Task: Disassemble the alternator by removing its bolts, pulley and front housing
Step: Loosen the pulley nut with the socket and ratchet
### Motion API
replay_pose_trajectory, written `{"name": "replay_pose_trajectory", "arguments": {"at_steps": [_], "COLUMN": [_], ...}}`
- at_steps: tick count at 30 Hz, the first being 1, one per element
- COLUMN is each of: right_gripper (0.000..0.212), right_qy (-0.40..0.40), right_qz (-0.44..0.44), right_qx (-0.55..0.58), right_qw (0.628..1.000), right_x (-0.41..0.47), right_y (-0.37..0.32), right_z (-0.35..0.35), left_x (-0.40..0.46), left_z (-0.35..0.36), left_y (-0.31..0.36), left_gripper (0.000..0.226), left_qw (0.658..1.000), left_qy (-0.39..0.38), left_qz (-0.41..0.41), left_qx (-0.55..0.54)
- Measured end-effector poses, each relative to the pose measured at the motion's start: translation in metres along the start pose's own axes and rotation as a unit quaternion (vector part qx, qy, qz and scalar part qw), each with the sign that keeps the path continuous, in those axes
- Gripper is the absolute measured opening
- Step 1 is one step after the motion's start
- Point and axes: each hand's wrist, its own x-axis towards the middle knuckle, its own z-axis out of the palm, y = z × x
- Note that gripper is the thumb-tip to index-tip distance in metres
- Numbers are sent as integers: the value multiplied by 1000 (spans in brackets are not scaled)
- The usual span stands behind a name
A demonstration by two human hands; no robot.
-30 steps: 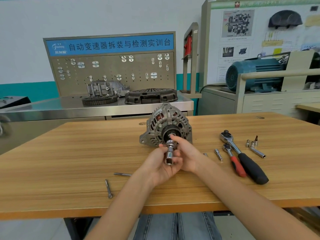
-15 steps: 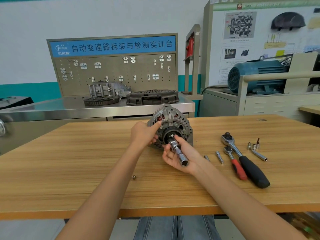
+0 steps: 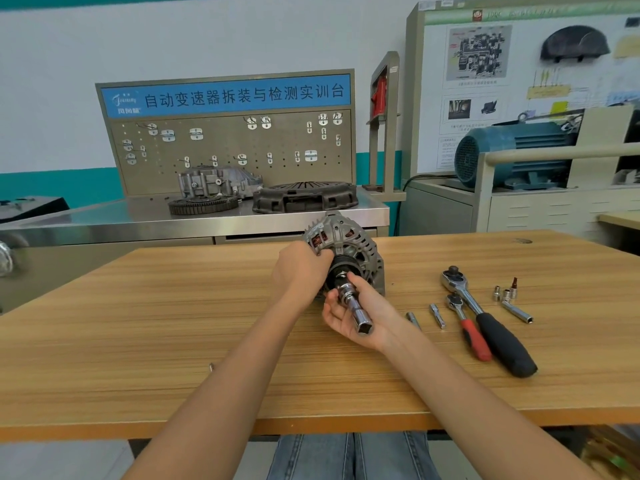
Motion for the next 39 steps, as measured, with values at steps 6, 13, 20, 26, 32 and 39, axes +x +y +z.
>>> {"name": "replay_pose_trajectory", "arguments": {"at_steps": [6, 13, 20, 26, 32, 39], "right_gripper": [32, 32, 31, 33, 38, 45], "right_qy": [2, 6, 15, 6, 16, 18], "right_qz": [-1, -4, -10, -14, -7, -15], "right_qx": [6, -9, -15, -22, -18, -32], "right_qw": [1000, 1000, 1000, 1000, 1000, 999], "right_x": [1, 2, 4, 1, 0, 1], "right_y": [1, 2, 1, 1, 0, 1], "right_z": [1, 2, 2, 4, 2, 1], "left_x": [-12, -21, -23, -40, -27, -33], "left_z": [-2, 1, -1, -15, -43, -39], "left_y": [3, -8, 1, -10, -80, -123], "left_gripper": [27, 31, 35, 37, 22, 14], "left_qw": [993, 991, 983, 991, 982, 983], "left_qy": [26, 56, 55, 26, -60, -101], "left_qz": [66, 82, 107, 110, 25, 25], "left_qx": [91, 95, 136, 71, 180, 155]}}
